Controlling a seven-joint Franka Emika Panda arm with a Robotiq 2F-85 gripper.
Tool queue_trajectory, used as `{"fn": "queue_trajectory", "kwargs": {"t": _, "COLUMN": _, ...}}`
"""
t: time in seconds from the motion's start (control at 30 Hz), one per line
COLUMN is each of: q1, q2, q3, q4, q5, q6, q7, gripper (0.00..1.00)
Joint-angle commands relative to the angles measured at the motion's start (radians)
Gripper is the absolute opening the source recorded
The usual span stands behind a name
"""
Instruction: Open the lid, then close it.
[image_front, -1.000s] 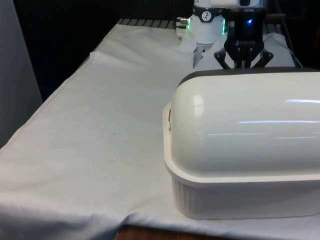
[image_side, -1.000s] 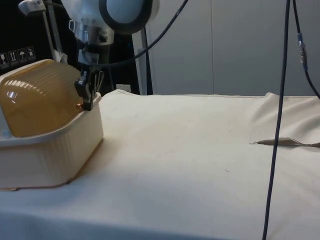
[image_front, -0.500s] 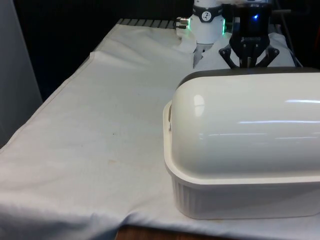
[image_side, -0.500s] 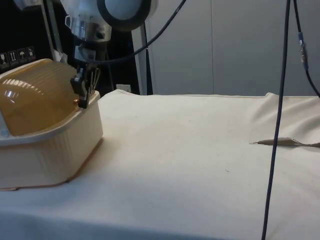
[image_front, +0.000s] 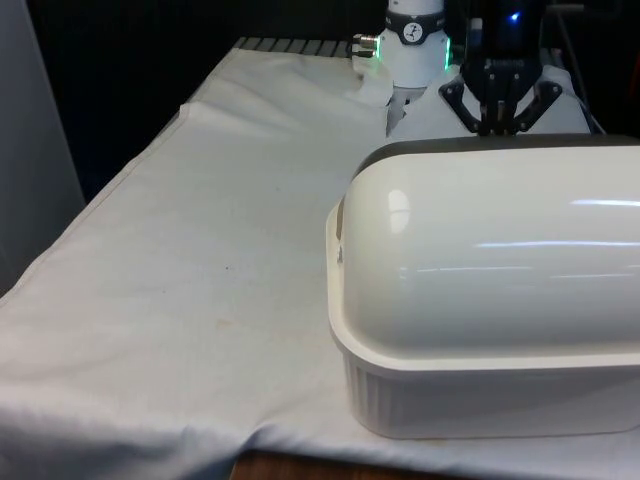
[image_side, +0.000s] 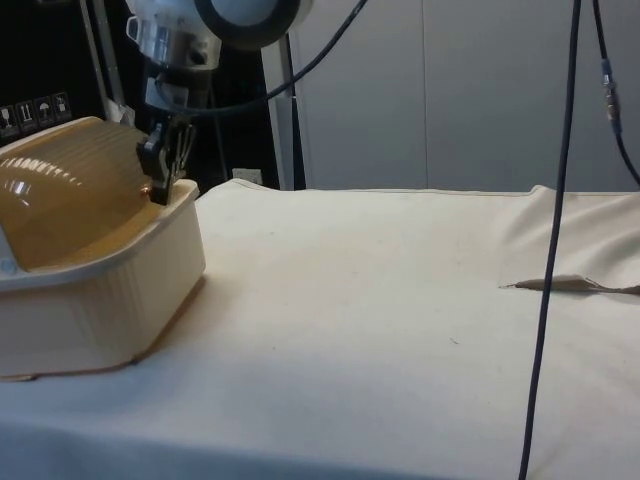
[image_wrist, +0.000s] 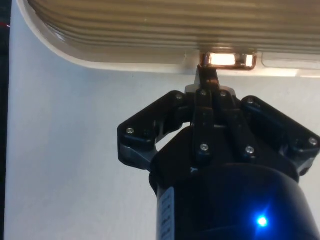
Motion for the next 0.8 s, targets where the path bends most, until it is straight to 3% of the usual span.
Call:
{"fn": "queue_trajectory", "kwargs": {"t": 0.0, "q1": 0.0, "q2": -0.001, "q3": 0.0, "q4": 0.0, "q5": 0.0, "q6": 0.001, "q7": -0.002, "gripper": 0.0}}
{"fn": "queue_trajectory", "kwargs": {"t": 0.77, "q1": 0.001, "q2": -0.029, "q3": -0.002, "q4": 0.021, "q5": -0.006, "q6": 0.053, "q7": -0.031, "gripper": 0.0}}
